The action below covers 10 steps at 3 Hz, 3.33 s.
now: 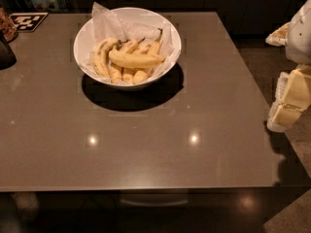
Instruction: Pick banana from white bowl
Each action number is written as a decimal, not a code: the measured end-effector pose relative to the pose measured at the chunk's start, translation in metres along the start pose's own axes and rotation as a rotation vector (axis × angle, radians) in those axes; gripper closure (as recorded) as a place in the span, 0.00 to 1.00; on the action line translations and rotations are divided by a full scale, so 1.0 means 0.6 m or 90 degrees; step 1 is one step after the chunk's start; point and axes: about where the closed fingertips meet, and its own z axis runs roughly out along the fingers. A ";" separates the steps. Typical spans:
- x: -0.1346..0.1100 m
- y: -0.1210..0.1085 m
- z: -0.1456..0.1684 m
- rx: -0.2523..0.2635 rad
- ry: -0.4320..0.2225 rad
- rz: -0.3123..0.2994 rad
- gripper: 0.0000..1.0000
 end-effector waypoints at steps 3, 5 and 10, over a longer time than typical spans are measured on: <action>-0.085 -0.045 -0.011 0.000 0.027 0.012 0.00; -0.188 -0.102 0.004 0.009 0.011 -0.025 0.00; -0.409 -0.167 0.195 -0.098 0.004 -0.047 0.20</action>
Offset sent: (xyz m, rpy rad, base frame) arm 0.0198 0.0371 0.0229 -0.0302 0.0355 -0.0563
